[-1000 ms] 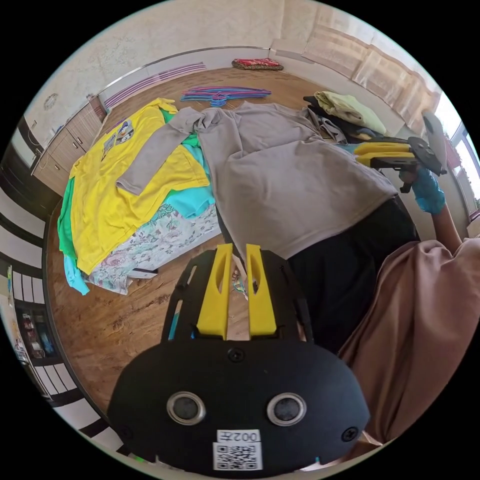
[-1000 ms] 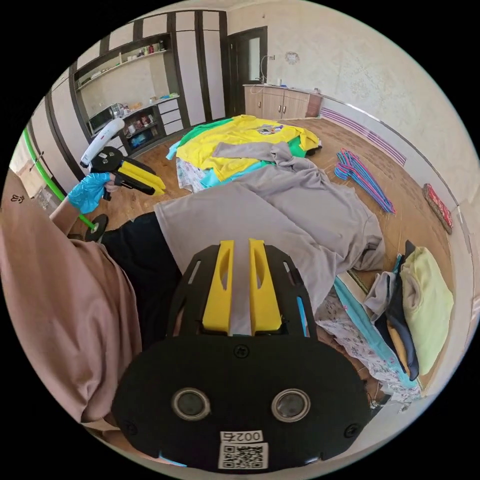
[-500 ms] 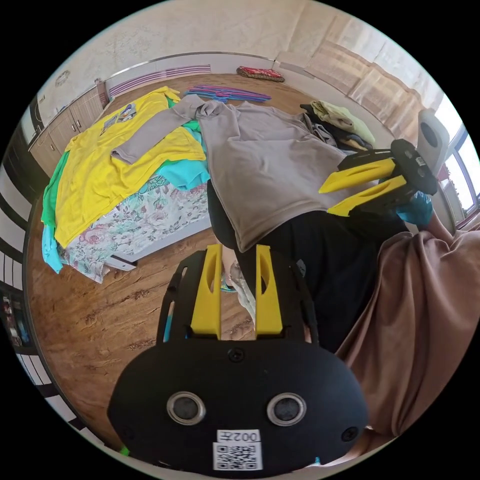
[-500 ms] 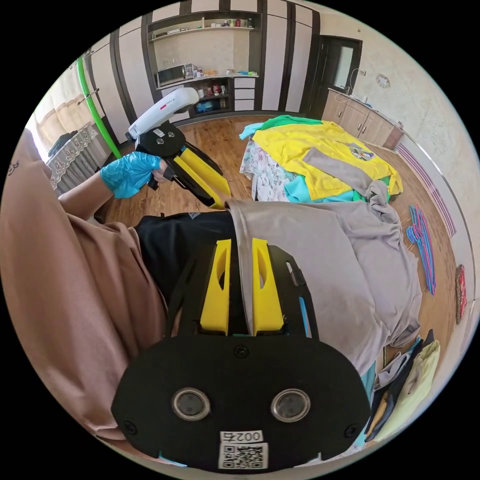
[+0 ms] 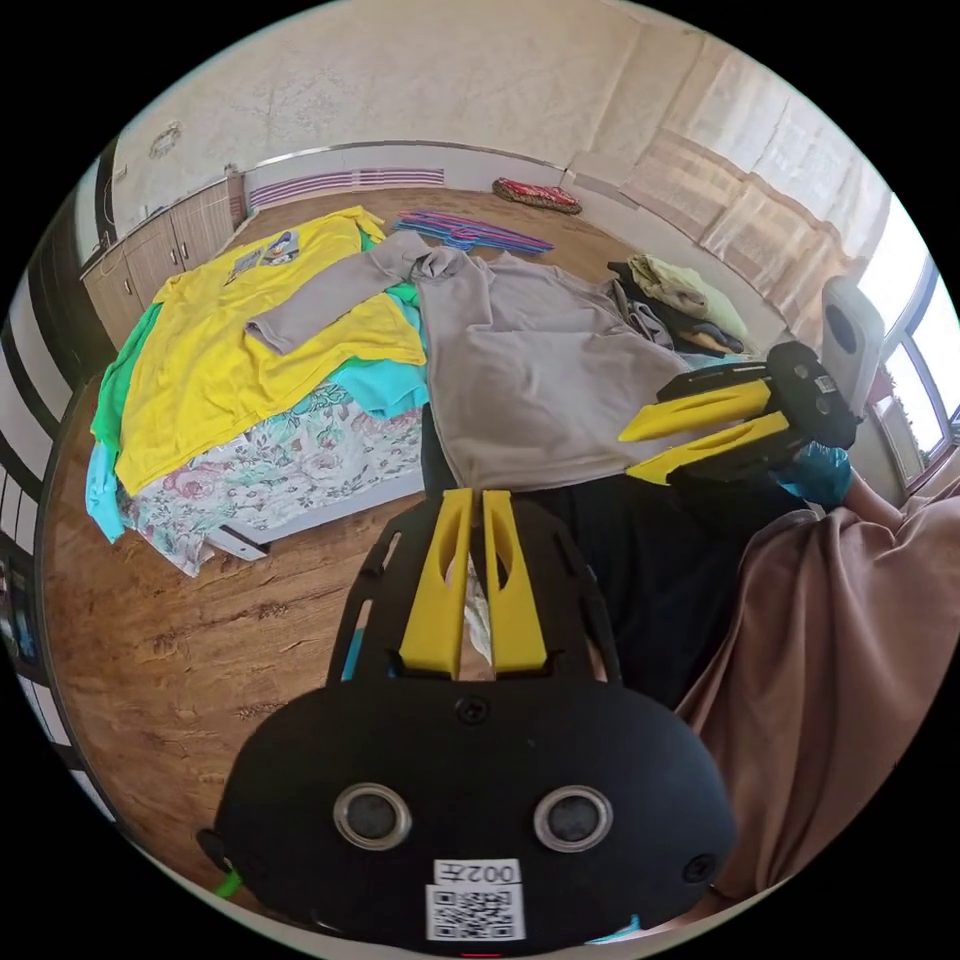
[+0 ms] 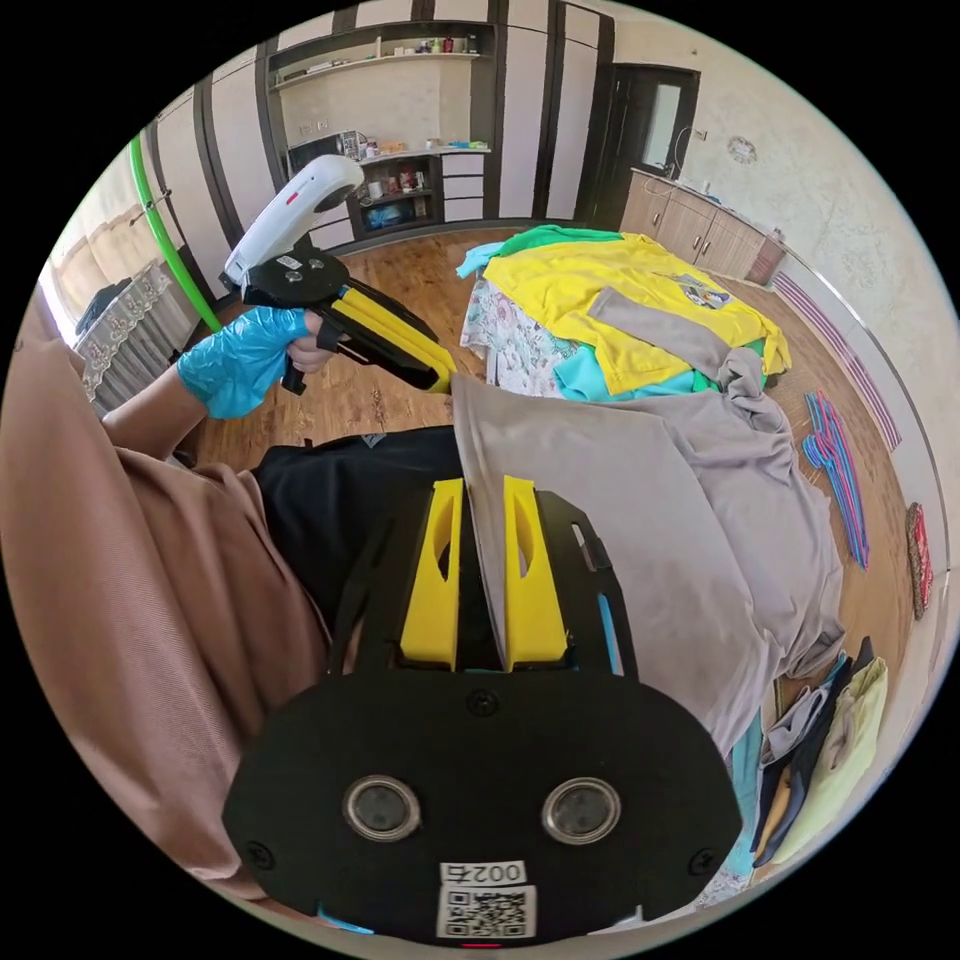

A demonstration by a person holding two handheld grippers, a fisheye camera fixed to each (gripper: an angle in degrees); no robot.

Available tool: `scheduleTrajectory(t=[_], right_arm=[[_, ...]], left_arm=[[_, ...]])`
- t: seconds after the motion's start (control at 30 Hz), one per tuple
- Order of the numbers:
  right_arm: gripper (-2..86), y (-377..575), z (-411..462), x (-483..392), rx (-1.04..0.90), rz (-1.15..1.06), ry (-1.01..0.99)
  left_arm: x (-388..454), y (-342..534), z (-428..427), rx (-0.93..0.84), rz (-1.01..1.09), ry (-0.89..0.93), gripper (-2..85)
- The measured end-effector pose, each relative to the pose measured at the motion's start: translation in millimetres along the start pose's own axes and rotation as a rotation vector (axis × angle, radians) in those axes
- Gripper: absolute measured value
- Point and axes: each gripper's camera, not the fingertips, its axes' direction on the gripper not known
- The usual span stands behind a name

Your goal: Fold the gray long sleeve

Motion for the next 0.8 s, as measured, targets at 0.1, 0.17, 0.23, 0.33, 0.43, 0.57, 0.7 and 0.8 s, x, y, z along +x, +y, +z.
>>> scheduleTrajectory(t=[0.1, 0.17, 0.23, 0.33, 0.43, 0.57, 0.7, 0.8], right_arm=[[9.4, -9, 7, -7, -0.01, -0.001, 0.035], [9.8, -14, 13, -10, -0.028, 0.005, 0.074], [9.7, -18, 15, -13, -0.033, 0.016, 0.105], [7.5, -21, 15, -16, -0.023, 0.037, 0.144], [2.7, -22, 10, -16, -0.019, 0.038, 0.154], [-0.4, -24, -9, -22, -0.009, 0.005, 0.105], [-0.7, -27, -11, -34, -0.07, -0.054, 0.043], [-0.5, -28, 6, -43, -0.135, -0.083, 0.013]], left_arm=[[8, -5, -14, 0.0, 0.025, -0.037, -1.1], [13, -10, -24, -0.002, 0.031, -0.065, -1.0], [20, -15, -34, 0.0, 0.043, -0.115, -1.0], [32, -22, -47, -0.021, 0.066, -0.185, -1.0], [41, -23, -58, -0.011, 0.075, -0.193, -1.0], [48, -14, -65, -0.022, 0.093, -0.185, -1.0], [51, 7, -62, -0.062, 0.139, -0.119, -1.0], [52, 24, -50, -0.121, 0.143, -0.079, -1.0]])
